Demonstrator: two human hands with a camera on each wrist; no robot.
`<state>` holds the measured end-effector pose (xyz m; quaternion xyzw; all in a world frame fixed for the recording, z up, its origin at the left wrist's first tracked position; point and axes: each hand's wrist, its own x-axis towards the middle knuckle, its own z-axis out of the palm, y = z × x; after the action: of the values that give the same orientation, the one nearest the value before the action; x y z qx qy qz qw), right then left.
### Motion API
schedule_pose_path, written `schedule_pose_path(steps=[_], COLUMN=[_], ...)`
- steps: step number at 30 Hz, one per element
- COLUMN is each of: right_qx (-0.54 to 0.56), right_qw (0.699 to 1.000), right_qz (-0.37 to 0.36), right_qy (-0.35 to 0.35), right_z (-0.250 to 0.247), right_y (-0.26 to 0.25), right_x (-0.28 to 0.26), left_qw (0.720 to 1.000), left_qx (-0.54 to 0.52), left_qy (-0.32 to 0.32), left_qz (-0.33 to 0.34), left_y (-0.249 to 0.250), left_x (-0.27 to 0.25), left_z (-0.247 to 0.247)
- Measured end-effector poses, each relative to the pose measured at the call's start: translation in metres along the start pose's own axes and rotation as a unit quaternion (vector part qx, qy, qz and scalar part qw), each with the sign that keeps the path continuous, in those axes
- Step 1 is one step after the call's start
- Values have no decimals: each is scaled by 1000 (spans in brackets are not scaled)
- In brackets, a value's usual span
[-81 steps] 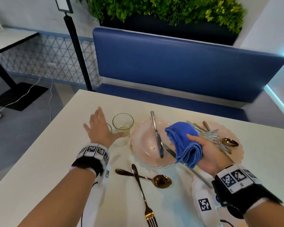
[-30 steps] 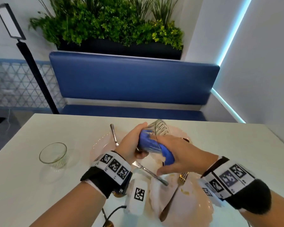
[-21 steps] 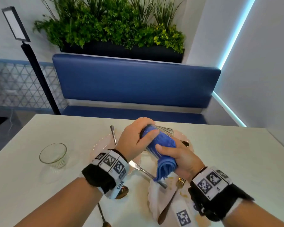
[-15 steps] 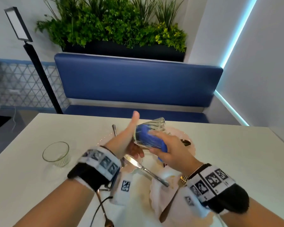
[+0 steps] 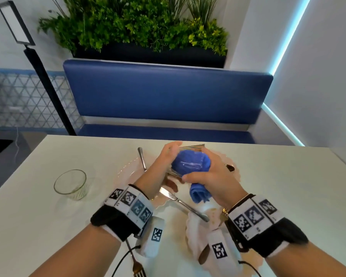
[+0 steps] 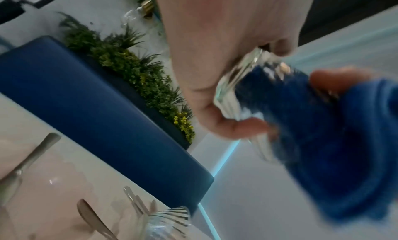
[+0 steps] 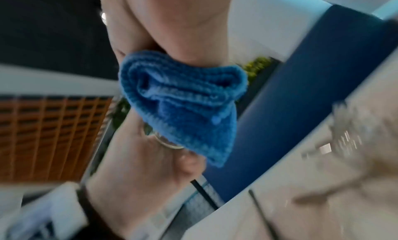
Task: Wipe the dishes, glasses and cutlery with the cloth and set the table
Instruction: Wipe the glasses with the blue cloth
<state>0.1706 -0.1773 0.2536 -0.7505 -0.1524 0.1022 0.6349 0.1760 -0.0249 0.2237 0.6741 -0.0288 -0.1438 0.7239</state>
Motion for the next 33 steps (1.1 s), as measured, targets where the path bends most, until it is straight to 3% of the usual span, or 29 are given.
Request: schedule_pose_path(steps=[2,3,5,7,9,11,14,18,21,24,28,30,33], right_qx=[-173,-222,-213,-12,225,301,186,13,-29,-75,-86,-88,-48], right_qw=[983,970,969,996,969,949,982,998,999,997,993,992,981], right_qz=[-62,-85,-91,-22,40,61,36,3,4,-13,-55,-83,-120], right_qy=[-31,-56,-90,-85,-92,-64,6,-64,-45,-30,-56,24,148], right_z=[2,5,9,14,17,20,29,24,18,5,10,22,35], right_y=[4,3,3,-3,-4,-1,-3,-2,0,-4,-14,-11,-13], right_x=[1,0,0,-1,2,6,6,-4,1,9,17,24,30], left_qw=[993,990,993,996,993,989,985,989,993,996,971,973,975], left_qx=[-64,-80,-52,-16,-9,11,31,-47,-30,-49,-154,-164,-206], left_qy=[-2,22,71,92,91,97,124,123,111,37,-96,-103,-56], left_qz=[-101,-113,-73,9,76,110,118,65,16,-67,-154,-123,-69], left_y=[6,10,15,16,14,10,-2,-6,-2,3,19,22,24], left_x=[2,3,5,6,2,-1,2,7,4,-7,-21,-24,-26], left_z=[-3,-3,-1,1,1,-2,-13,-9,-5,-15,-19,-11,-1])
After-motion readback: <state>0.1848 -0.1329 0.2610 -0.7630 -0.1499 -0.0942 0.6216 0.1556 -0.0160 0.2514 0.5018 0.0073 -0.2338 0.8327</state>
